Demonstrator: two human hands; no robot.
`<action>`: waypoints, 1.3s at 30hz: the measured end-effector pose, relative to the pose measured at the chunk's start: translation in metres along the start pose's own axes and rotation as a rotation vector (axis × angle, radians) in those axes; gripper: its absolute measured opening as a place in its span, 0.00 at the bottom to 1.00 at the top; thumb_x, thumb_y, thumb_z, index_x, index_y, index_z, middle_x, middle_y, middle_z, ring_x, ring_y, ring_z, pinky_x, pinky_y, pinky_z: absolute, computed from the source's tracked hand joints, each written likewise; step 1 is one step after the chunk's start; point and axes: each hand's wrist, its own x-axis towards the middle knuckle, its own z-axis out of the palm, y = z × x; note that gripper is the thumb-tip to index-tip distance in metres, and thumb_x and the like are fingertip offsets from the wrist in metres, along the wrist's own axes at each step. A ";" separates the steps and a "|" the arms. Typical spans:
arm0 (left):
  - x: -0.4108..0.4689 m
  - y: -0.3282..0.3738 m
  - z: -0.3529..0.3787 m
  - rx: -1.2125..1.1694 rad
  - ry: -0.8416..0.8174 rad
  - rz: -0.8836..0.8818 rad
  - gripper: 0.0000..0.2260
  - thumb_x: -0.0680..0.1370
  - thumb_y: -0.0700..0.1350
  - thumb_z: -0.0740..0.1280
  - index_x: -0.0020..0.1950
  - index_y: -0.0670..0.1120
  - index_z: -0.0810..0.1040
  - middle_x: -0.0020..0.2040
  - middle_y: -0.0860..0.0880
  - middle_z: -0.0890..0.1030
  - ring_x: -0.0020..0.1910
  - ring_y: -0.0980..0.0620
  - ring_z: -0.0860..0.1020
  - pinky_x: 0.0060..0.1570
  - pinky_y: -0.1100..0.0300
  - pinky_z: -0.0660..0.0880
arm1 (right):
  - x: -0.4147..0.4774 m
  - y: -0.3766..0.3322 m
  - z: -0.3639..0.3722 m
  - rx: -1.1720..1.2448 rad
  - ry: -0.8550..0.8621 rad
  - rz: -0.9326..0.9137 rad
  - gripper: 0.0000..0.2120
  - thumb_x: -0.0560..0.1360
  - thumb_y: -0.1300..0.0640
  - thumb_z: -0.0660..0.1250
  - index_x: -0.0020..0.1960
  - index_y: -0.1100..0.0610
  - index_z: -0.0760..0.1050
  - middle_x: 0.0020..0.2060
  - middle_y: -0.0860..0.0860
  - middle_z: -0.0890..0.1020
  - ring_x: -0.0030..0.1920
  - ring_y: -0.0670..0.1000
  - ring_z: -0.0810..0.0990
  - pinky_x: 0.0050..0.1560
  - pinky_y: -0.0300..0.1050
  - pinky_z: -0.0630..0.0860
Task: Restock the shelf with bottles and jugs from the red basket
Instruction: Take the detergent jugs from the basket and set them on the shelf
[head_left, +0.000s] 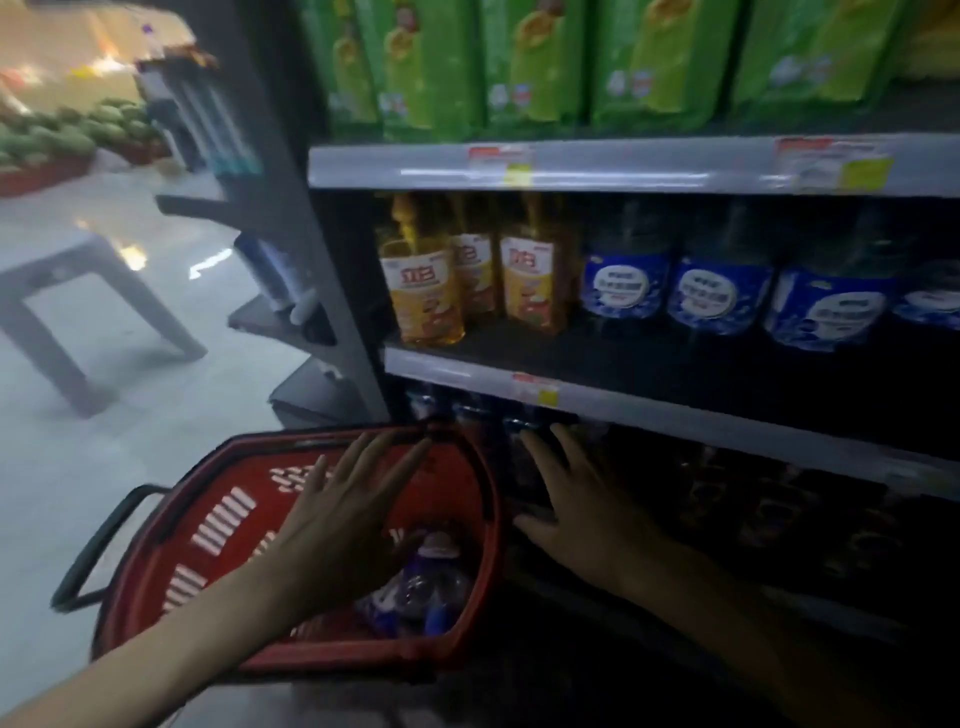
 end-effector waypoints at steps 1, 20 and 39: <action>-0.009 -0.012 0.008 -0.007 -0.025 -0.042 0.43 0.77 0.70 0.61 0.85 0.61 0.42 0.85 0.46 0.53 0.84 0.42 0.55 0.79 0.41 0.60 | 0.003 -0.008 0.009 0.000 -0.031 -0.020 0.44 0.78 0.37 0.65 0.83 0.47 0.42 0.82 0.51 0.43 0.81 0.57 0.43 0.81 0.58 0.49; -0.085 -0.095 0.158 -0.324 -0.081 -0.358 0.35 0.80 0.73 0.43 0.84 0.59 0.55 0.79 0.45 0.67 0.77 0.45 0.67 0.76 0.44 0.63 | 0.117 -0.114 0.187 0.200 -0.498 0.274 0.46 0.65 0.33 0.74 0.76 0.54 0.65 0.71 0.57 0.73 0.68 0.59 0.76 0.65 0.52 0.76; -0.084 -0.094 0.167 -0.369 -0.115 -0.376 0.34 0.81 0.70 0.49 0.84 0.59 0.51 0.84 0.45 0.57 0.83 0.44 0.56 0.81 0.39 0.52 | 0.149 -0.140 0.246 0.279 -0.674 0.712 0.33 0.77 0.52 0.73 0.76 0.62 0.65 0.69 0.59 0.75 0.66 0.56 0.77 0.54 0.43 0.73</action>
